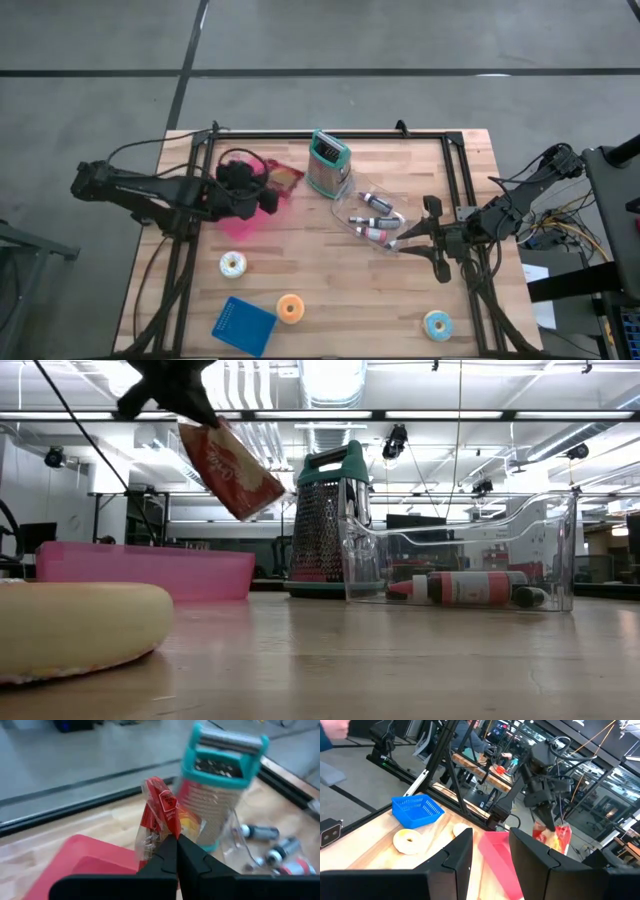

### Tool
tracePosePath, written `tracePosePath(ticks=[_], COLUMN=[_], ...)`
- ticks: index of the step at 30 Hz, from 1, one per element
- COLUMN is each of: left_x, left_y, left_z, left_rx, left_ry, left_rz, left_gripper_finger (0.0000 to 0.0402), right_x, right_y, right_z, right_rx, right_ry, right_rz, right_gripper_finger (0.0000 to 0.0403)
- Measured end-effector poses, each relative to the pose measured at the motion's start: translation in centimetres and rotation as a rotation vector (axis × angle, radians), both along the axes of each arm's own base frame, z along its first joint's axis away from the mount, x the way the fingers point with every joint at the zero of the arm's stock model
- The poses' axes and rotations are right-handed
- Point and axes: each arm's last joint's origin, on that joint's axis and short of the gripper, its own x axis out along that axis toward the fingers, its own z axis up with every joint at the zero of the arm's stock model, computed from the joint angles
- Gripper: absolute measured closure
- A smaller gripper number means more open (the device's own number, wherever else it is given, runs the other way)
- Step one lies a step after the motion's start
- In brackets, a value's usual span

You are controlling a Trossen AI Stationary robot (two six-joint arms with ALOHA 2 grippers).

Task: Pick & Place Food Item
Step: Put the red popcorn bag into the pink bin

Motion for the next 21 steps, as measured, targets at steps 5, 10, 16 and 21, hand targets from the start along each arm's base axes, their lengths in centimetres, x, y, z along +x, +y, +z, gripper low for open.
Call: tracePosePath(ticks=[5, 10, 16, 21], left_x=[-1.6, -2.6, -3.4, -3.9], left_y=[0.4, 0.6, 0.7, 0.7], left_z=[0.0, -0.6, -1.1, -2.5], left_rx=[-0.003, -0.016, -0.056, -0.115], left_ry=[-0.011, 0.031, 0.062, 0.119], left_rz=[0.114, 0.186, 0.238, 0.248], left_gripper_finger=[0.0401, 0.0401, 0.0401, 0.0401], right_x=[0.0, 0.0, 0.0, 0.0], right_y=[0.0, 0.0, 0.0, 0.0], right_z=[0.0, 0.0, 0.0, 0.0], right_rx=[0.000, 0.000, 0.000, 0.000], right_ry=[0.000, 0.000, 0.000, 0.000], right_rz=[0.000, 0.000, 0.000, 0.000], right_gripper_finger=[0.0280, 0.0280, 0.0280, 0.0280])
